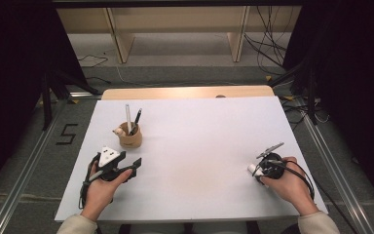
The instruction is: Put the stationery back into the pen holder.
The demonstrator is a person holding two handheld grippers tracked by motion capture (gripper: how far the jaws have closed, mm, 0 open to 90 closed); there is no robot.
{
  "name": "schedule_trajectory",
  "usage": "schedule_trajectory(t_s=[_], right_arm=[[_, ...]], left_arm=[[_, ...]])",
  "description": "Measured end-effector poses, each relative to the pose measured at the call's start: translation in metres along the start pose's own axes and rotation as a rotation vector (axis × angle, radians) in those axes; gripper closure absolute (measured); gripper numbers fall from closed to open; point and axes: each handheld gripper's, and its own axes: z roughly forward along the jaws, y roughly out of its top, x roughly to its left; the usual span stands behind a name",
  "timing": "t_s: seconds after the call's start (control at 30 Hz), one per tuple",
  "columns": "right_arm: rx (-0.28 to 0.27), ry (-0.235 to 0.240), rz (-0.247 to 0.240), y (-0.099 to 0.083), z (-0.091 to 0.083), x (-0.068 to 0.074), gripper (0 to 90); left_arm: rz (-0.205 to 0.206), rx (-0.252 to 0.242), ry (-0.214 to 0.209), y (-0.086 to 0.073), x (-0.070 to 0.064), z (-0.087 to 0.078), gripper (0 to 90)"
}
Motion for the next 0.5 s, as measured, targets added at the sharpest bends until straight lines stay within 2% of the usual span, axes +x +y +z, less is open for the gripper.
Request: schedule_trajectory(t_s=[0.5], right_arm=[[-0.004,0.005,-0.01,-0.0006,-0.0001,-0.0002,69.9]], left_arm=[[-0.001,-0.002,0.001,-0.0003,-0.0003,0.0006,32.8]])
